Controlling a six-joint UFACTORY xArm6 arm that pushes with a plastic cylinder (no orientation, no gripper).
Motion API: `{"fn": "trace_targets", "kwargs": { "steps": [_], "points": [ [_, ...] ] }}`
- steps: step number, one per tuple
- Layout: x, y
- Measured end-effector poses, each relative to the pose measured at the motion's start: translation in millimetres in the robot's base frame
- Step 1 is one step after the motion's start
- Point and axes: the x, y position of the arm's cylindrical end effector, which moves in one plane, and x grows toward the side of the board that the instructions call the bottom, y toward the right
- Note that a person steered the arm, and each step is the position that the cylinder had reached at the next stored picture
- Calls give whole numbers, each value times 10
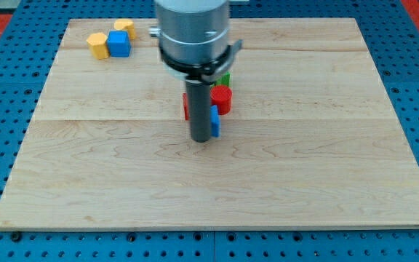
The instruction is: Push the blue blocks and the yellow blocks to the top left
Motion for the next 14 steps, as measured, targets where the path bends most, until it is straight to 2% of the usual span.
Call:
{"fn": "trace_targets", "kwargs": {
  "steps": [1,3,5,6,7,8,11,12,13,14],
  "points": [
    [-9,520],
    [-404,562],
    [-133,-733],
    [224,-758],
    [493,-540],
    [645,-917],
    [-747,-1656],
    [-754,-2028],
    [-895,-2416],
    [-1163,-2550]
  ]
}}
